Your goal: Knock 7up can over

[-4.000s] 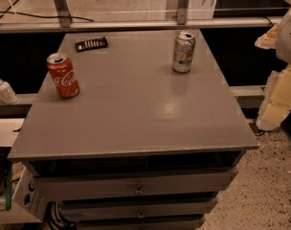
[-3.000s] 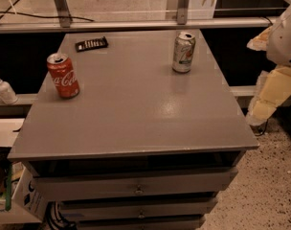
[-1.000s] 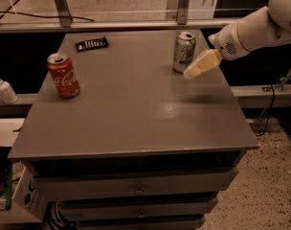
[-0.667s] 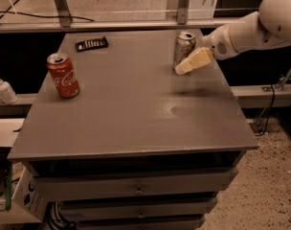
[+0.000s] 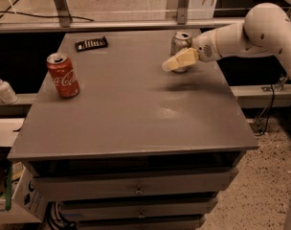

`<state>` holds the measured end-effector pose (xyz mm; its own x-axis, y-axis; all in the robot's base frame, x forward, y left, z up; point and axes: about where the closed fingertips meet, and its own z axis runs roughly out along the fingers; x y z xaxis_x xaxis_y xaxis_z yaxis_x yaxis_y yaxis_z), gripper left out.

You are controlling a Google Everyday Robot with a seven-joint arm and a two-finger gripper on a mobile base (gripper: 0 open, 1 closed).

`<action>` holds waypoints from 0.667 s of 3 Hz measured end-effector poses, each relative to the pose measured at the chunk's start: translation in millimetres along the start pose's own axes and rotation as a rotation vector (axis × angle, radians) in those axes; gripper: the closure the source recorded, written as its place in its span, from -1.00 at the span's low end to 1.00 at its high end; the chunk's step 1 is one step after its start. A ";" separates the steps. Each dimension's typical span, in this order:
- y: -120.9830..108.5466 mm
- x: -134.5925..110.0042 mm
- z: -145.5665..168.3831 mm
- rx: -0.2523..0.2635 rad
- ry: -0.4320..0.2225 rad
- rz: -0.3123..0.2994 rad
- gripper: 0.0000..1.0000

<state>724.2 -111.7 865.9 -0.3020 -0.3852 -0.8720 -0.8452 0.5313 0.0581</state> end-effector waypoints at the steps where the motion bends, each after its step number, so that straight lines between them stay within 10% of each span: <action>1: 11.0 -11.9 1.8 -0.068 -0.053 -0.017 -1.00; 2: 31.5 -25.3 -9.6 -0.144 -0.094 -0.051 -1.00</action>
Offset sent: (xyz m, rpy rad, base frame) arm -0.0496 0.0194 0.0544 0.1471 -0.0579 0.2385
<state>701.0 -92.5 894.5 -0.2200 -0.3328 -0.9170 -0.9147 0.3970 0.0754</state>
